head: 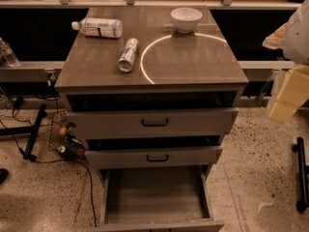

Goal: Close bottom drawer

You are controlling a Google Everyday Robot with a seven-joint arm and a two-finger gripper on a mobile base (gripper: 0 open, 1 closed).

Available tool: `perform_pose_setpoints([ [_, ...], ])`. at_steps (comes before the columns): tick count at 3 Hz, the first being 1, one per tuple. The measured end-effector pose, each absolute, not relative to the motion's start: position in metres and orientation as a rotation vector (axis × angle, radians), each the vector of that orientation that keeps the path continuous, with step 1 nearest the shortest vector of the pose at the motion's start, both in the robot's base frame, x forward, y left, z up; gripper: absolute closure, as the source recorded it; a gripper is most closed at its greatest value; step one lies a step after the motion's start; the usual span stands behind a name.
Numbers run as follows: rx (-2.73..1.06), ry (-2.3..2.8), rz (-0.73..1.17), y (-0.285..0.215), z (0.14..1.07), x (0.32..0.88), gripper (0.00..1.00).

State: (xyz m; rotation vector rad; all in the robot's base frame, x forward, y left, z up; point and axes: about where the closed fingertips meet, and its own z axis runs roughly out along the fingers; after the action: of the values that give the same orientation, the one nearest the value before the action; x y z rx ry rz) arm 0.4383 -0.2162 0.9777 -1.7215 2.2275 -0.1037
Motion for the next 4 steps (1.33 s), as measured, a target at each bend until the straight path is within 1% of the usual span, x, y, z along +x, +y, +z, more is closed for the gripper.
perform_pose_setpoints([
  [1, -1.721, 2.227, -0.104, -0.216, 0.978, 0.438, 0.00],
  [2, -1.787, 2.187, -0.110, -0.211, 0.945, 0.428, 0.00],
  [3, -1.929, 2.095, -0.090, -0.201, 0.873, 0.413, 0.00],
  [4, -2.027, 2.018, 0.008, -0.181, 0.790, 0.398, 0.00],
])
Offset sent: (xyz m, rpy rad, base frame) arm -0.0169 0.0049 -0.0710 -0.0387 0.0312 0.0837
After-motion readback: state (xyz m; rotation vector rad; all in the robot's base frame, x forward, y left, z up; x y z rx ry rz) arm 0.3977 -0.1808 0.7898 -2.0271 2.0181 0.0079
